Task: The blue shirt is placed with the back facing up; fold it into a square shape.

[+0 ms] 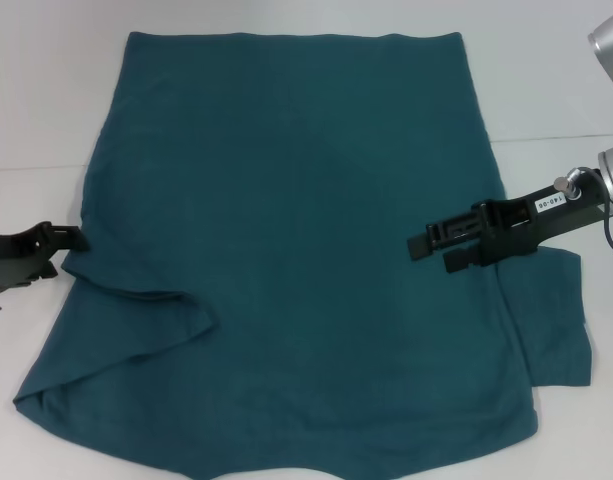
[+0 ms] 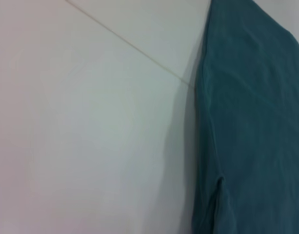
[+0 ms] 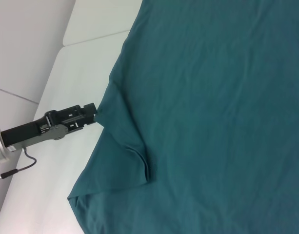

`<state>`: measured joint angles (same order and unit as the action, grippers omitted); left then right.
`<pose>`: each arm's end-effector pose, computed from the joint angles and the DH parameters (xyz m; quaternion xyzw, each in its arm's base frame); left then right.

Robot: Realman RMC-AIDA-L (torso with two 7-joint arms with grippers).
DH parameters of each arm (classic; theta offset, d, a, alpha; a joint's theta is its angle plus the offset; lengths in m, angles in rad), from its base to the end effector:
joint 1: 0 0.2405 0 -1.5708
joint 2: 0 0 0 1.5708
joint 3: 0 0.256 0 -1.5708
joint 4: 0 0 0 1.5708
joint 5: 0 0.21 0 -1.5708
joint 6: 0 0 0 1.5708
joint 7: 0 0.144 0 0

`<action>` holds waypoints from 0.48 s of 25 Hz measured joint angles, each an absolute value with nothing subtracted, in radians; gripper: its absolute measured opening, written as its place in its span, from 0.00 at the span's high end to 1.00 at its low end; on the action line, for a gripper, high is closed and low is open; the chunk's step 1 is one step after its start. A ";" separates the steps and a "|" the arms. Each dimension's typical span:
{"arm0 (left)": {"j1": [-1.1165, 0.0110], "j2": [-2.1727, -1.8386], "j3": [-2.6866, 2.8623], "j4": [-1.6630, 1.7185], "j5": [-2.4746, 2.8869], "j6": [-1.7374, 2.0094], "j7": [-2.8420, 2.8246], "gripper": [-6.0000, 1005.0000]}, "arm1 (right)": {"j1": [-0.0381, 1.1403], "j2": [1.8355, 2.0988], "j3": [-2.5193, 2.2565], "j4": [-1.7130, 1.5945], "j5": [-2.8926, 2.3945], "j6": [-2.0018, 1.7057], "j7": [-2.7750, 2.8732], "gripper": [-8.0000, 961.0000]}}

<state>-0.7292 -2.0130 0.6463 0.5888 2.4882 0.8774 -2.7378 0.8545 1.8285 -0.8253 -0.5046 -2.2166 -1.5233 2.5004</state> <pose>-0.3121 0.4274 0.0342 -0.6174 -0.6982 -0.1525 0.3287 0.2239 0.4084 0.0537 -0.7990 0.5936 0.0825 0.0491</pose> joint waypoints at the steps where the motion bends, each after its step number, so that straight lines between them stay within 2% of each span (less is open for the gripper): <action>1: -0.731 -2.014 0.646 0.582 2.488 0.872 -2.735 0.37 | 0.854 1.829 -0.825 -0.505 -2.217 -1.523 2.500 0.11; 12: -0.756 -2.019 0.633 0.547 2.298 0.949 -2.606 0.37 | 0.848 1.829 -0.811 -0.505 -2.216 -1.524 2.496 0.11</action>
